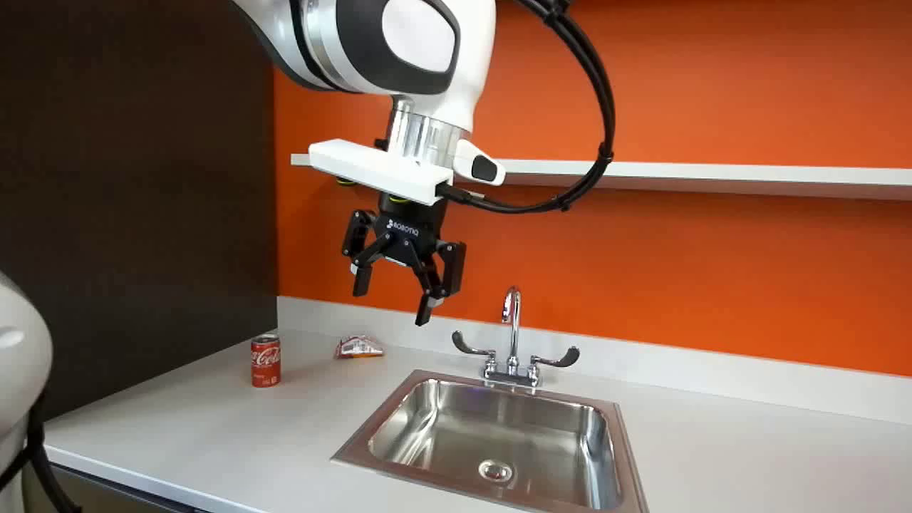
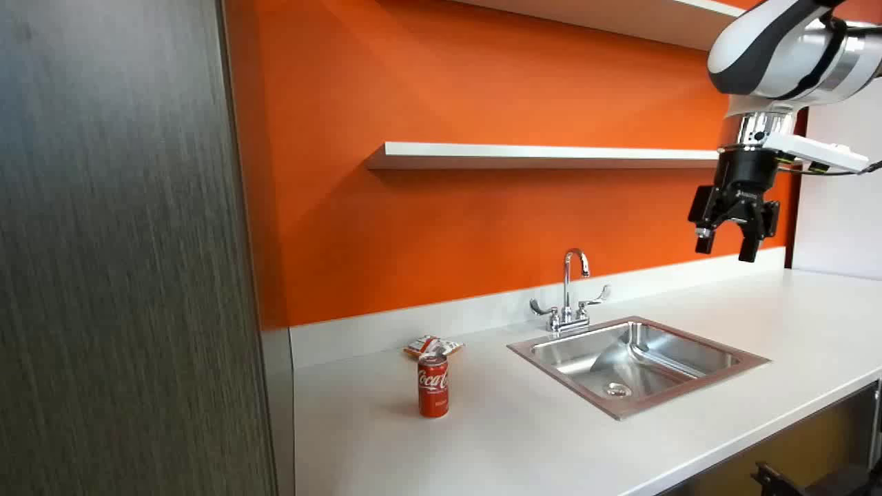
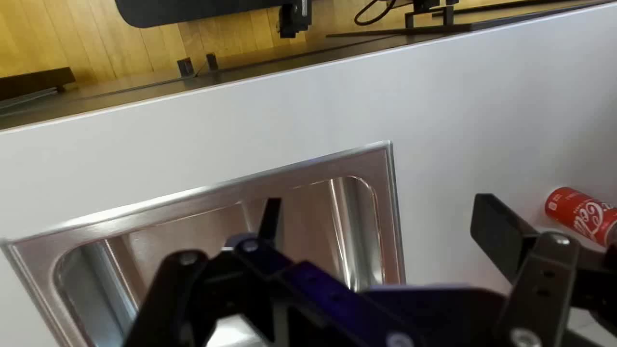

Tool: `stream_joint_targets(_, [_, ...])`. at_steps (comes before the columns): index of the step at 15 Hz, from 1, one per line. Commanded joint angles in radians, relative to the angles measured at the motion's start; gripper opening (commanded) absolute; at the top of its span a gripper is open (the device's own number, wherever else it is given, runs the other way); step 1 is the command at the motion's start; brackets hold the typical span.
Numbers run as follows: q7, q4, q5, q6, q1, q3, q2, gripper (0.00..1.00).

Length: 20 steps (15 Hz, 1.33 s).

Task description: Place the coca cola can in the sink

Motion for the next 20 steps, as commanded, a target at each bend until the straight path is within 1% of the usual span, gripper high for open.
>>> stream_joint_targets(1, [-0.013, 0.001, 0.015, -0.001, -0.025, 0.022, 0.007, 1.00])
stream_joint_targets(3, [-0.013, 0.001, 0.015, -0.001, -0.025, 0.022, 0.007, 1.00])
stream_joint_targets(5, [0.023, -0.015, 0.018, 0.033, -0.019, 0.055, -0.002, 1.00])
stream_joint_targets(7, [0.066, -0.036, 0.012, 0.072, -0.014, 0.101, -0.013, 1.00])
stream_joint_targets(11, [0.147, -0.057, 0.018, 0.146, 0.024, 0.210, -0.014, 1.00])
stream_joint_targets(15, [0.243, -0.053, 0.024, 0.180, 0.080, 0.318, 0.014, 1.00])
stream_joint_targets(20, [0.346, -0.022, 0.024, 0.177, 0.145, 0.417, 0.088, 1.00])
